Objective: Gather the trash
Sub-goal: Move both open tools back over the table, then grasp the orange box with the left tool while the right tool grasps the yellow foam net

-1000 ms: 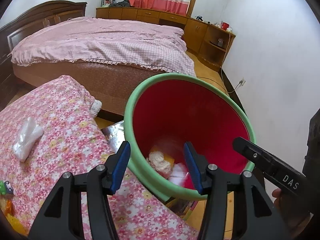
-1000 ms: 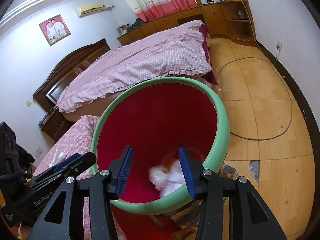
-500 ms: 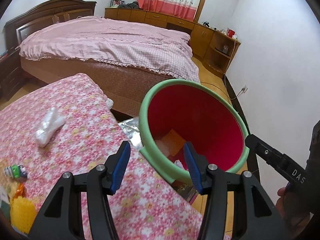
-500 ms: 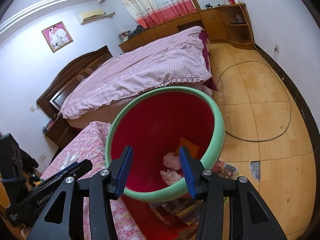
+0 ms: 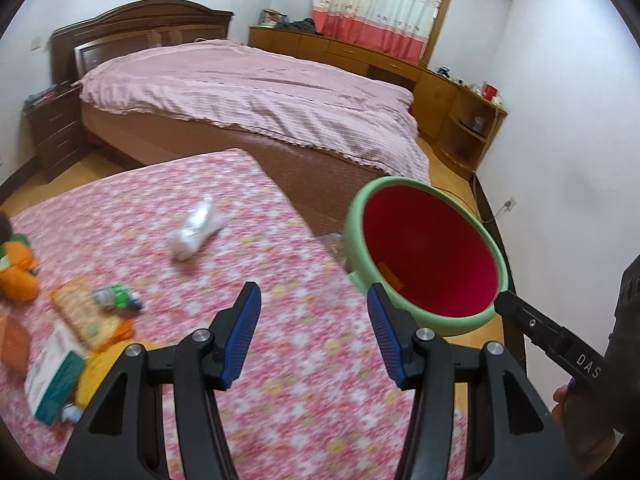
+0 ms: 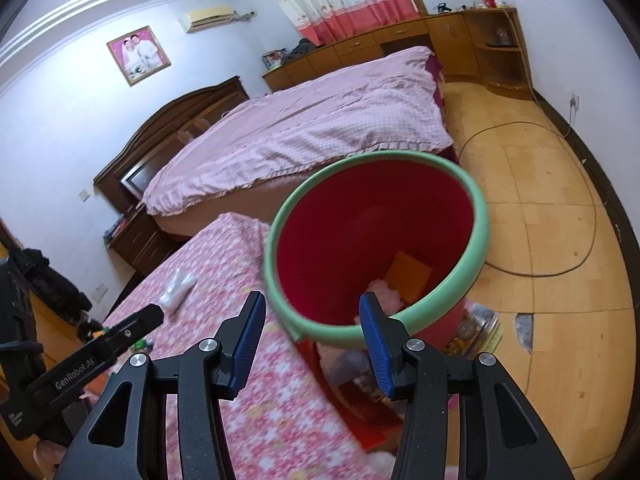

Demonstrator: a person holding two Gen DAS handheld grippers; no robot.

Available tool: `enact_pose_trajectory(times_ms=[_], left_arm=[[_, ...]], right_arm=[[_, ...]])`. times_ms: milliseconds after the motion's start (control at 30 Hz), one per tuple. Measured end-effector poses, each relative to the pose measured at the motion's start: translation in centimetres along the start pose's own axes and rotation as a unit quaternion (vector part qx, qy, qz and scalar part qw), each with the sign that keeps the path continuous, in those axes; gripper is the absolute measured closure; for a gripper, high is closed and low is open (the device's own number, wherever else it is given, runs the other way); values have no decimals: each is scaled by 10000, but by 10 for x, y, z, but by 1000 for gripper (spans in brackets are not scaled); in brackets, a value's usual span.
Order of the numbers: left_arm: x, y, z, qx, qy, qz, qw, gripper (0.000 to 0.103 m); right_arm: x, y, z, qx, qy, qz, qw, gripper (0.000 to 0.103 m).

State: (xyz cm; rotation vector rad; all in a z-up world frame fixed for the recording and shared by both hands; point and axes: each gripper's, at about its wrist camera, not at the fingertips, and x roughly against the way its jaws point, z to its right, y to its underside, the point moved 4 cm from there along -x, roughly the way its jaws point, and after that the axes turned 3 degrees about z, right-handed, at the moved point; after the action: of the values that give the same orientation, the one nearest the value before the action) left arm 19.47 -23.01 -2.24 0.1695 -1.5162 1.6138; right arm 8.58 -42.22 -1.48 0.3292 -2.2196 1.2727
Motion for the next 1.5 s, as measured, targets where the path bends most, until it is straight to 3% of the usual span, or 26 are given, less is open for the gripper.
enact_pose_trajectory(times_ms=[700, 767, 867, 1067, 1167, 1267, 1500], left_arm=[[73, 26, -118, 722, -924, 282, 9927, 48], [80, 28, -131, 752, -1041, 320, 9912, 48], [89, 32, -151, 817, -1245, 393, 9881, 48], [100, 38, -196, 1002, -1631, 419, 9806, 44], [100, 41, -216, 973, -1890, 388, 9764, 43], [94, 44, -235, 964, -2098, 210, 9728, 30], [80, 55, -262, 1191, -2169, -44, 9689, 30]], right_arm=[[-9, 52, -74, 518, -221, -535, 9970, 41], [-10, 57, -81, 553, -212, -581, 9966, 40], [-14, 64, -90, 587, -220, -644, 9959, 28], [-17, 75, -107, 705, -235, -738, 9945, 27], [-21, 81, -114, 765, -200, -807, 9936, 27], [-26, 88, -120, 817, -185, -903, 9924, 27], [-36, 100, -127, 856, -118, -1120, 9899, 27]])
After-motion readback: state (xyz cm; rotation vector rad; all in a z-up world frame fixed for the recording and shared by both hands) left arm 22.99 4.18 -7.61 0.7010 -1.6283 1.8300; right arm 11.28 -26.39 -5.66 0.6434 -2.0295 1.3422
